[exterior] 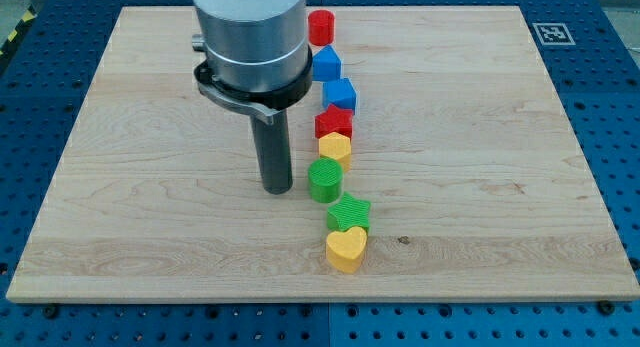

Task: Push the green circle bottom right to the yellow hexagon

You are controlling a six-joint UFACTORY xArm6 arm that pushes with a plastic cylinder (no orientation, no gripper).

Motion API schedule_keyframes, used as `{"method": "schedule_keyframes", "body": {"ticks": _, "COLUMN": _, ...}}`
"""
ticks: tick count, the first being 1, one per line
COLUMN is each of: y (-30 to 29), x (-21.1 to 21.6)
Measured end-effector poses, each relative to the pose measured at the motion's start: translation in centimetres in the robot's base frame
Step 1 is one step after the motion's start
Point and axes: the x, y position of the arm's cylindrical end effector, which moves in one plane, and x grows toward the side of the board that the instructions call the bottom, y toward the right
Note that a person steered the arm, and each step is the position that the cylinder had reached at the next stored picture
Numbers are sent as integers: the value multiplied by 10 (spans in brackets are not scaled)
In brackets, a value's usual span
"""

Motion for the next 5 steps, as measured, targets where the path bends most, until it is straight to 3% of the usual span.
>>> {"method": "schedule_keyframes", "body": {"ticks": 3, "y": 43, "x": 0}}
{"method": "schedule_keyframes", "body": {"ticks": 5, "y": -32, "x": -8}}
